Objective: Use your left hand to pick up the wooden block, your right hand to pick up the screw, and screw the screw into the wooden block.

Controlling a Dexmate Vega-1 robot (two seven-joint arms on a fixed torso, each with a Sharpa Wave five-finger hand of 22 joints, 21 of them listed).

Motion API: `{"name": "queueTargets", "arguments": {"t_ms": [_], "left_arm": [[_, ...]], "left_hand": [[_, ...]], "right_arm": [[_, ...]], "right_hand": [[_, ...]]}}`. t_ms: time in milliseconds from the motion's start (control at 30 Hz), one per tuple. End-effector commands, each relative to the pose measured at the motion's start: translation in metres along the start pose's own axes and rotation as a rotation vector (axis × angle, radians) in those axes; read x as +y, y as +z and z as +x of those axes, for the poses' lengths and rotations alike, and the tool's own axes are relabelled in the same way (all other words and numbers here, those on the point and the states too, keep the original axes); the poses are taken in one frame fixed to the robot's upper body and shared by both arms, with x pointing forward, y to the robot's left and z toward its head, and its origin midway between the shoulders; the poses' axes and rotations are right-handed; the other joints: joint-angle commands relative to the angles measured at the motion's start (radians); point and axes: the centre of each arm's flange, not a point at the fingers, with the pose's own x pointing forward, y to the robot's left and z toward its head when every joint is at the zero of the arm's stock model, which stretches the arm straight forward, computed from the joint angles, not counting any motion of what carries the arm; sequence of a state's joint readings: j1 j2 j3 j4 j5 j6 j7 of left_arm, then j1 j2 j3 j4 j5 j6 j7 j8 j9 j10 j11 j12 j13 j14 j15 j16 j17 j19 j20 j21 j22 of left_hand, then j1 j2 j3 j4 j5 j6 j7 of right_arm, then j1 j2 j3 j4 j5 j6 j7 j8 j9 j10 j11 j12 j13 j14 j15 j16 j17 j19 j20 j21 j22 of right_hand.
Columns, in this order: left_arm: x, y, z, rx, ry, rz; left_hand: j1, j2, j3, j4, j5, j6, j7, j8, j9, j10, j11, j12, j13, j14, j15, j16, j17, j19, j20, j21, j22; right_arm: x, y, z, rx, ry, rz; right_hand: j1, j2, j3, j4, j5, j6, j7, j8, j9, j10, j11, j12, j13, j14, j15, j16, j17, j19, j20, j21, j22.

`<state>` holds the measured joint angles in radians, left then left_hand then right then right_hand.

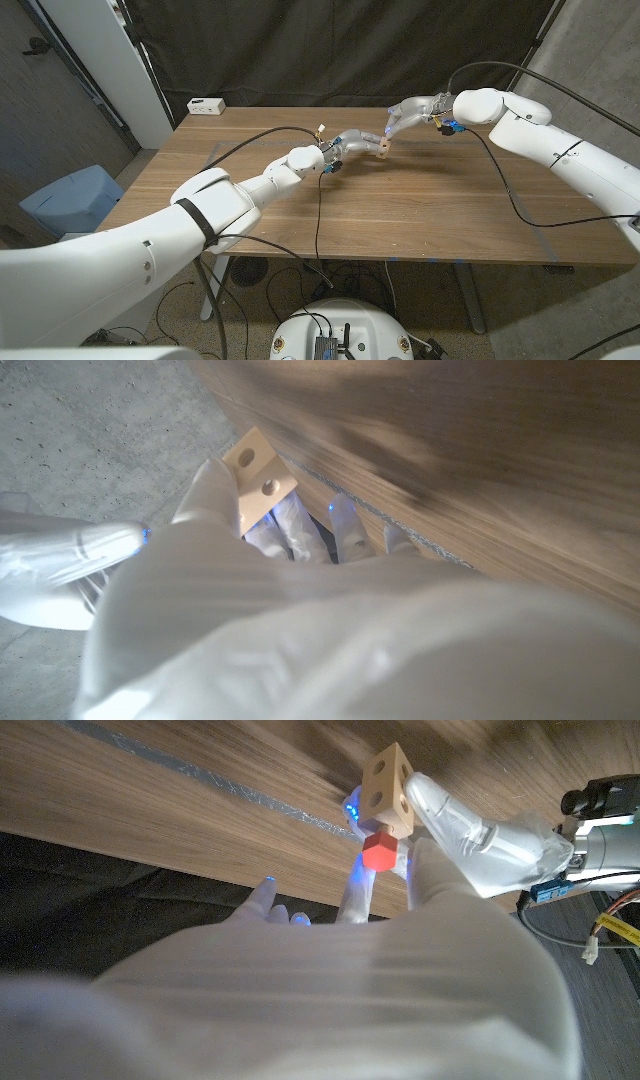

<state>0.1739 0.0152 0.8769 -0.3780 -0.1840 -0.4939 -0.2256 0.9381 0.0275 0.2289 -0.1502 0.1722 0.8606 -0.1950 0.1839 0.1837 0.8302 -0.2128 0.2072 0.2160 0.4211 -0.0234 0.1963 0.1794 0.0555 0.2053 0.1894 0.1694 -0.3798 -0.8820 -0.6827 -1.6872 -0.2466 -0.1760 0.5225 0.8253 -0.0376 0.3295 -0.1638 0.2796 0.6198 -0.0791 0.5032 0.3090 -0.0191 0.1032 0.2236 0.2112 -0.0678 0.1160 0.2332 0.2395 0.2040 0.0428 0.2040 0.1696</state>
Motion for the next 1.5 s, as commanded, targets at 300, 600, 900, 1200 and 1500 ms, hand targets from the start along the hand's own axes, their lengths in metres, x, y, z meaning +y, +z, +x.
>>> {"name": "queueTargets", "arguments": {"t_ms": [300, 600, 900, 1200, 1500], "left_arm": [[0.0033, -0.0002, -0.0022, -0.009, 0.005, 0.003], [0.0035, 0.0007, -0.0048, -0.031, 0.007, 0.006], [0.0022, 0.0010, -0.0057, -0.040, 0.003, 0.007], [0.0004, 0.0022, -0.0060, -0.050, 0.000, 0.010], [-0.0013, 0.0027, -0.0062, -0.056, -0.005, 0.012]], "left_hand": [[-0.004, 0.005, 0.004, 0.006, 0.009, 0.006, -0.001, 0.007, 0.004, -0.002, 0.002, 0.002, 0.004, 0.005, -0.003, 0.007, 0.001, 0.001, -0.001, 0.003, 0.006], [-0.004, 0.005, 0.004, 0.006, 0.009, 0.006, 0.000, 0.007, 0.004, -0.002, 0.002, 0.002, 0.004, 0.004, -0.002, 0.006, 0.001, 0.000, 0.001, 0.002, 0.006], [-0.004, 0.005, 0.004, 0.006, 0.009, 0.009, 0.002, 0.008, 0.004, -0.001, 0.002, 0.003, 0.004, 0.005, -0.003, 0.007, 0.001, 0.001, 0.000, 0.003, 0.006], [-0.005, 0.005, 0.004, 0.007, 0.009, 0.007, 0.000, 0.007, 0.004, -0.001, 0.002, 0.003, 0.004, 0.005, -0.003, 0.007, 0.001, 0.001, 0.000, 0.003, 0.006], [-0.004, 0.005, 0.004, 0.006, 0.009, 0.008, 0.000, 0.007, 0.004, -0.002, 0.002, 0.002, 0.004, 0.005, -0.003, 0.006, 0.001, 0.002, 0.001, 0.003, 0.006]], "right_arm": [[0.0014, 0.0016, 0.0045, 0.012, -0.032, -0.012], [0.0032, 0.0028, 0.0048, 0.013, -0.038, -0.019], [0.0067, 0.0020, 0.0036, 0.017, -0.042, -0.018], [0.0063, 0.0026, 0.0007, 0.017, -0.052, -0.020], [0.0068, 0.0031, -0.0021, 0.018, -0.057, -0.027]], "right_hand": [[0.045, 0.007, 0.027, -0.008, -0.010, 0.028, -0.011, 0.019, 0.003, 0.032, -0.004, 0.003, 0.002, 0.027, -0.013, 0.007, 0.000, 0.030, -0.016, 0.008, 0.005], [0.056, 0.008, 0.034, -0.008, -0.017, 0.038, -0.015, 0.029, 0.007, 0.038, -0.008, 0.003, 0.001, 0.038, -0.020, 0.010, 0.001, 0.042, -0.022, 0.010, 0.005], [0.061, 0.007, 0.038, -0.007, -0.022, 0.041, -0.014, 0.035, 0.010, 0.046, -0.009, 0.004, 0.001, 0.042, -0.024, 0.010, 0.001, 0.048, -0.024, 0.010, 0.005], [0.067, 0.004, 0.044, -0.005, -0.033, 0.073, -0.019, 0.055, 0.014, 0.066, -0.013, 0.008, 0.001, 0.054, -0.031, 0.012, 0.002, 0.060, -0.026, 0.011, 0.005], [0.069, 0.001, 0.047, -0.003, -0.040, 0.088, -0.017, 0.067, 0.018, 0.082, -0.015, 0.011, 0.001, 0.066, -0.037, 0.015, 0.003, 0.069, -0.028, 0.012, 0.005]]}}
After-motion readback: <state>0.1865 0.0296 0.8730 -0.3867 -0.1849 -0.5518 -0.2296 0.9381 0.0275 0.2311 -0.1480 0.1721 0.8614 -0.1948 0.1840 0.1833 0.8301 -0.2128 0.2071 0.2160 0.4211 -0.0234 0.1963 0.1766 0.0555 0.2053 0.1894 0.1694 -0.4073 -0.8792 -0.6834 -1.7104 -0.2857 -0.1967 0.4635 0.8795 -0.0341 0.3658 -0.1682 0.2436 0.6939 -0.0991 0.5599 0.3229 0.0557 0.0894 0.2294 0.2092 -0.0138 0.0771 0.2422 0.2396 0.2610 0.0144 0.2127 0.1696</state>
